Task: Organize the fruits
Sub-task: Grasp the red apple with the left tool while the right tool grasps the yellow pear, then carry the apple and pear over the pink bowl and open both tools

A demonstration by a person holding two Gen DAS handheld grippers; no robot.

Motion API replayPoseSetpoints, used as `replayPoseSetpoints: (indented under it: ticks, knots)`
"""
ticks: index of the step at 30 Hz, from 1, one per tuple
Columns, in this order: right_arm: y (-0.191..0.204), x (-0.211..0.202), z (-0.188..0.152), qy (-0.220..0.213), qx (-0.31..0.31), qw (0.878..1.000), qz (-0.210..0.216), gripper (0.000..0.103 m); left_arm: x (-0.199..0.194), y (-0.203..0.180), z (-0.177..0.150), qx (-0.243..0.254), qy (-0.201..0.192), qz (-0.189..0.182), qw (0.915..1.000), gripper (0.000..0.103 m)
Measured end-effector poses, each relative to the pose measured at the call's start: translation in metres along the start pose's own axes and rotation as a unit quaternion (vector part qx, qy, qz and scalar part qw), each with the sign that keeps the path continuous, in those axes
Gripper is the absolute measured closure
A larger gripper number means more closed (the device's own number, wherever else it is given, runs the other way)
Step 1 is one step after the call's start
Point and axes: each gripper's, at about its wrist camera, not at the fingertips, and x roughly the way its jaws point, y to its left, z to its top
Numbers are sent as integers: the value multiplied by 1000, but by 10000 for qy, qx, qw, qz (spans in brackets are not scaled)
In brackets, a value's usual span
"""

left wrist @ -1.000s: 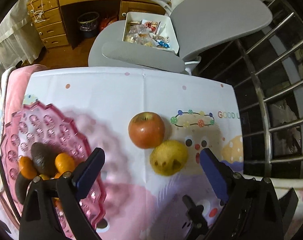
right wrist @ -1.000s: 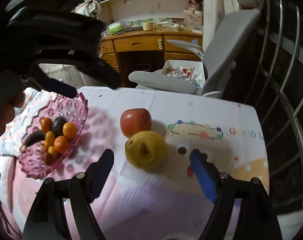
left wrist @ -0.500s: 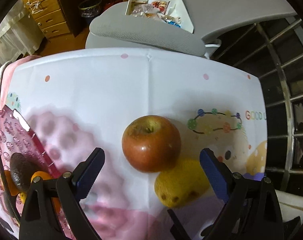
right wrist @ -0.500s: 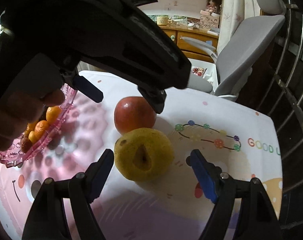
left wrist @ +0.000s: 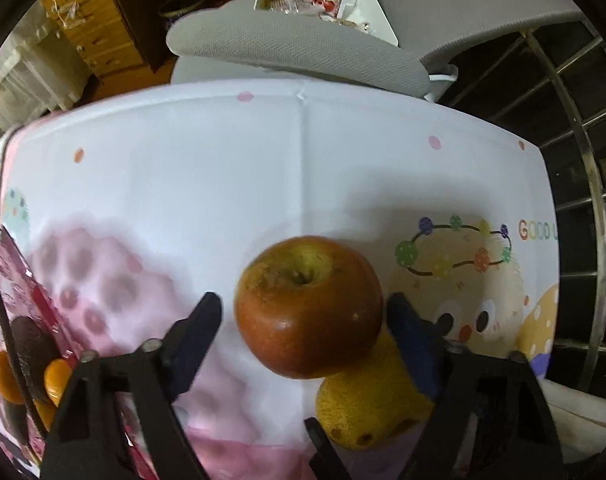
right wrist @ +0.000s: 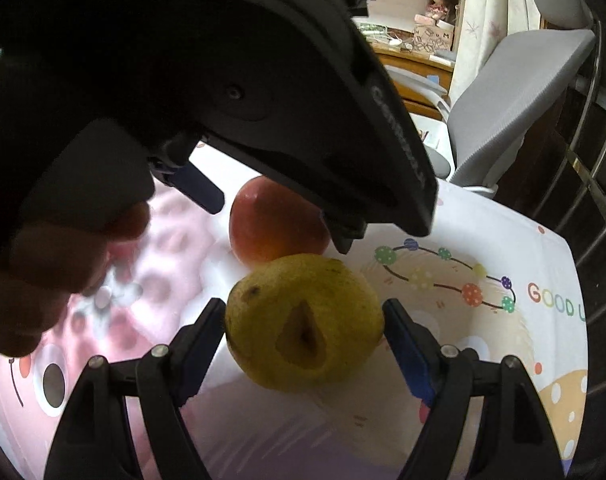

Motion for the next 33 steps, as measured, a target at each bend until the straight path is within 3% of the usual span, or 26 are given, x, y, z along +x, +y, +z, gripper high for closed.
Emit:
replayPoseSetpoints:
  ticks: [4,14,24,33]
  knots:
    - [0,-2,1,23,-2,10000,43,27,5,2,-1,-120,47,-114,9999,35]
    - [0,-15,-4,392,-90,9991,150,27,-3,6,-15,-219,42,-192,9996,35]
    - [9,-53,-34,940,163,9949,315,27,-56,8,-38,-287,-459,-714,9960,35]
    - [31,-89,-39,1188,259,9915,453,27,-123,30,-79,-329,-1118,-1192,9860,35]
